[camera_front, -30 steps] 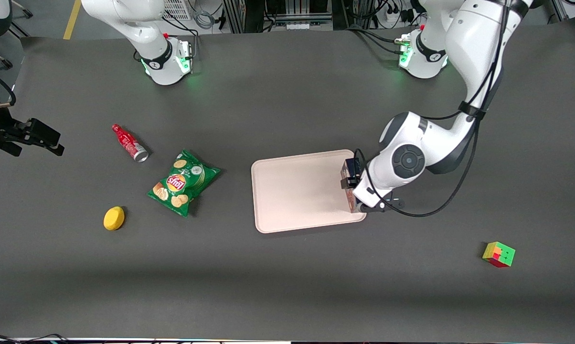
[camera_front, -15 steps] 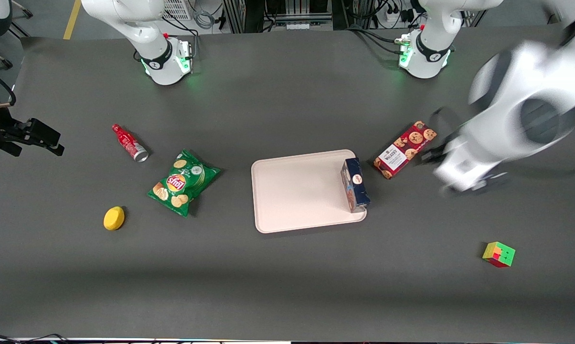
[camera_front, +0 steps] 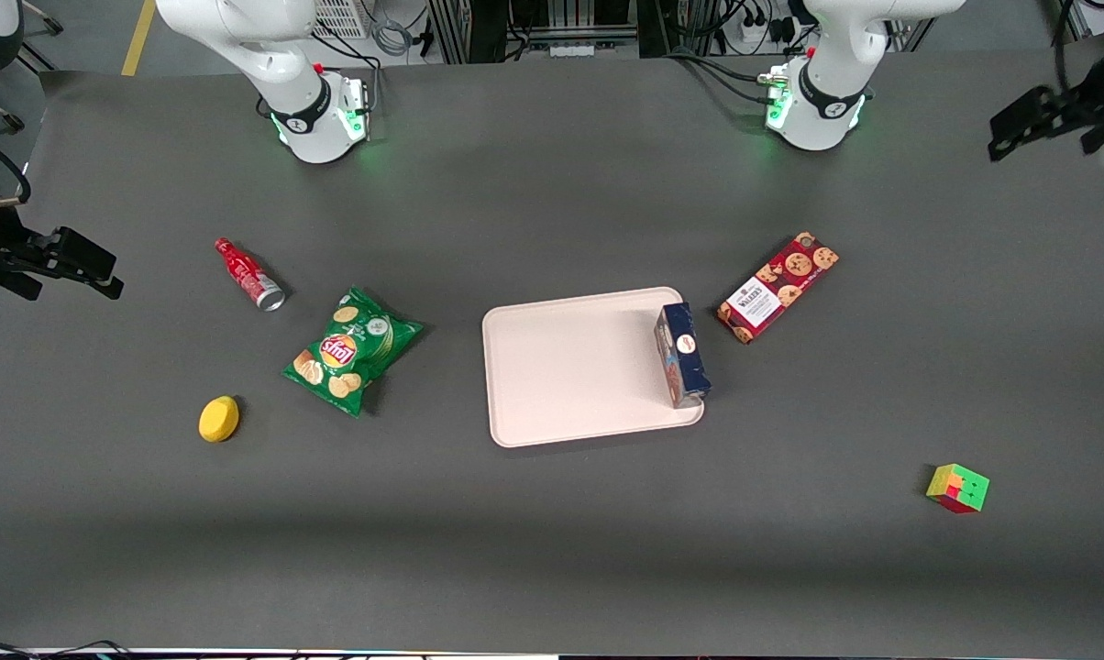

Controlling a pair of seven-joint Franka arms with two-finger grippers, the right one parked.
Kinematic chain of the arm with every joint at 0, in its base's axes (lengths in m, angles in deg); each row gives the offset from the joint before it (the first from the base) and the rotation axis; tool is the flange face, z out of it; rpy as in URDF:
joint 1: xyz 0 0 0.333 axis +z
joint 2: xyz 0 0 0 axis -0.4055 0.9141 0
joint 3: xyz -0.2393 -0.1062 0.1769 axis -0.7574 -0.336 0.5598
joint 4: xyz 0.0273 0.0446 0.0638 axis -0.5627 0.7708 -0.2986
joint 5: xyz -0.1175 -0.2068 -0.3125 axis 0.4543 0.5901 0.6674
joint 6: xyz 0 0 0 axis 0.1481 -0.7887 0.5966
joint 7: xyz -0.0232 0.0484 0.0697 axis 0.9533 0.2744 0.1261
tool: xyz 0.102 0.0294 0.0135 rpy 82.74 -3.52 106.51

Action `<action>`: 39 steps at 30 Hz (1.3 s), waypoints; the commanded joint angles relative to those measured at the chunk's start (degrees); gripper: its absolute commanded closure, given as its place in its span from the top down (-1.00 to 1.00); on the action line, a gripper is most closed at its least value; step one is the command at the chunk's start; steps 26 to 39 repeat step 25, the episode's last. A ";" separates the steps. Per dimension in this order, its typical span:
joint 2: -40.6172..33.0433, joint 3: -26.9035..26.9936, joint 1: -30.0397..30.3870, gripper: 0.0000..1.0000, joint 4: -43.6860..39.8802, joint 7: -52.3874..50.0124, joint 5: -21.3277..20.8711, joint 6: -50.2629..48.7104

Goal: Place cookie box on tray

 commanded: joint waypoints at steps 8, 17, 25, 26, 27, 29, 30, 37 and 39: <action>-7.08 1.11 -0.21 1.00 12.67 0.91 -0.05 7.85; -7.16 2.16 -0.21 1.00 11.79 1.26 0.92 7.24; -7.08 2.78 -0.21 1.00 10.47 0.82 1.97 6.27; -7.08 2.78 -0.21 1.00 10.47 0.82 1.97 6.27; -7.08 2.78 -0.21 1.00 10.47 0.82 1.97 6.27; -7.08 2.78 -0.21 1.00 10.47 0.82 1.97 6.27; -7.08 2.78 -0.21 1.00 10.47 0.82 1.97 6.27; -7.08 2.78 -0.21 1.00 10.47 0.82 1.97 6.27; -7.08 2.78 -0.21 1.00 10.47 0.82 1.97 6.27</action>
